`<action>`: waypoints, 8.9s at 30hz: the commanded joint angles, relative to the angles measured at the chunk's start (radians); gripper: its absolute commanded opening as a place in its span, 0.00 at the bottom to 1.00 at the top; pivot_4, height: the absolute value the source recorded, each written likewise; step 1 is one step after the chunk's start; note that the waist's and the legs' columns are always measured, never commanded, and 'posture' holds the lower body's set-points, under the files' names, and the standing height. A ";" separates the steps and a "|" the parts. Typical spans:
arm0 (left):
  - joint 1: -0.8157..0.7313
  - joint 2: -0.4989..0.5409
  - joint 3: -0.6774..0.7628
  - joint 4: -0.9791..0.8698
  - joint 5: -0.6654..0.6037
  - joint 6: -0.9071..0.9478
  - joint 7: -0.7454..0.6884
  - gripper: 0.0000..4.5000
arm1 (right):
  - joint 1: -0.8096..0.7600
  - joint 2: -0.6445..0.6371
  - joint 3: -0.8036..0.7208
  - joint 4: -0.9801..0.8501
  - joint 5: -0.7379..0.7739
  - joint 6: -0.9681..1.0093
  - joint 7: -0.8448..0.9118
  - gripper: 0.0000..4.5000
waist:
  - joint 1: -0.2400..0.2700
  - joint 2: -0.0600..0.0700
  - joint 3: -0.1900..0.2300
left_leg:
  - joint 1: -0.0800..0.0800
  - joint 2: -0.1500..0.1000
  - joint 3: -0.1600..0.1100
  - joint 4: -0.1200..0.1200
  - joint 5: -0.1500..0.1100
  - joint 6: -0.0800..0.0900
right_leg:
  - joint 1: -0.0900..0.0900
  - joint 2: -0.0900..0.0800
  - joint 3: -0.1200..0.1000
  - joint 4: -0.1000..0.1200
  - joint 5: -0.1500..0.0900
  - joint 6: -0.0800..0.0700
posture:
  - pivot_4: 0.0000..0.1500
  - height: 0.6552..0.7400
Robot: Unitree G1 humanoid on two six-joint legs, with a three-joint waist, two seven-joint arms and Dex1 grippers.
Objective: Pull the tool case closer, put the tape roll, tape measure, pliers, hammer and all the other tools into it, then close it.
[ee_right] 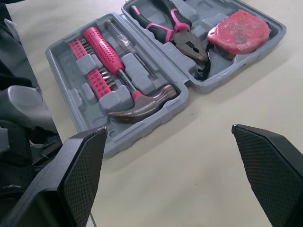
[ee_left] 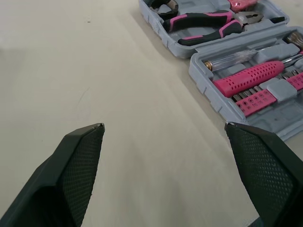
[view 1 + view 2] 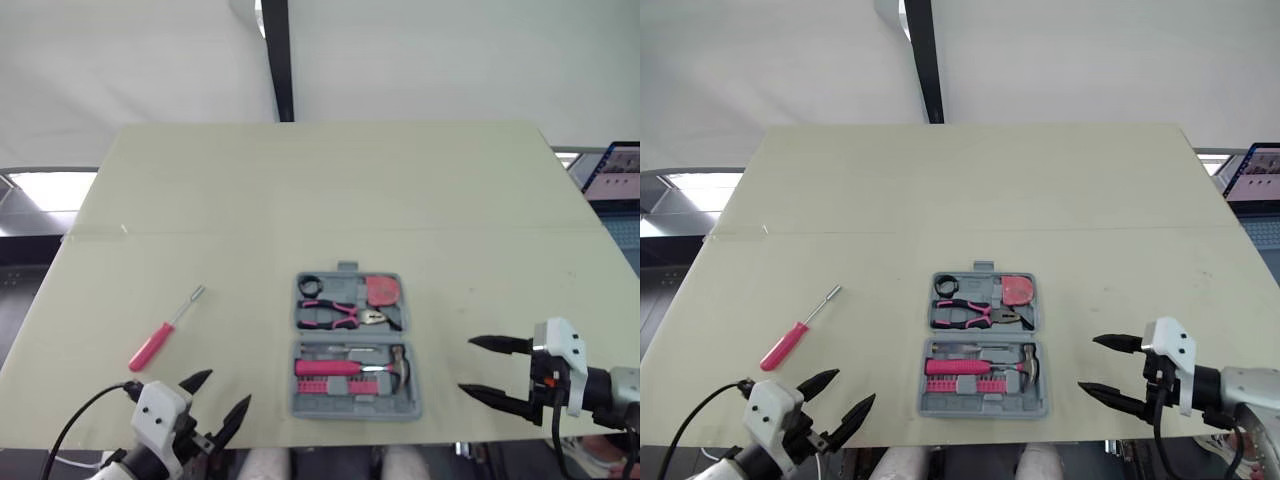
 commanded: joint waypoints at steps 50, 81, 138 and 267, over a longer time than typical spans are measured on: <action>-0.367 0.464 0.291 0.301 -0.107 0.388 0.017 0.99 | -0.144 0.026 -0.012 -0.028 0.083 -0.096 0.039 1.00 | -0.002 0.000 0.004 | 0.000 0.001 0.001 0.000 0.000 0.000 | -0.002 0.001 0.001 0.003 0.000 -0.001 | 1.00 1.00; -0.678 0.399 -0.010 0.645 0.062 0.291 -0.063 0.94 | -0.048 -0.030 -0.186 -0.100 0.106 -0.028 0.020 1.00 | 0.010 0.008 -0.001 | 0.003 0.000 0.003 -0.002 0.001 -0.002 | -0.003 0.000 0.002 0.006 0.000 0.000 | 1.00 1.00; -0.887 0.417 -0.462 -0.130 -0.046 0.804 -0.120 0.13 | -0.077 -0.060 -0.138 -0.051 0.109 -0.005 0.094 1.00 | -0.023 0.000 0.004 | 0.000 0.001 0.002 -0.002 0.001 -0.002 | -0.004 0.001 0.001 0.004 0.000 0.000 | 1.00 1.00; -0.811 0.318 -0.807 0.165 0.286 0.239 -0.153 0.01 | -0.029 -0.122 -0.171 -0.050 0.064 -0.082 0.199 1.00 | 0.003 0.000 0.005 | -0.001 0.000 0.000 0.004 0.000 0.000 | -0.001 0.000 0.000 0.005 0.000 0.000 | 1.00 1.00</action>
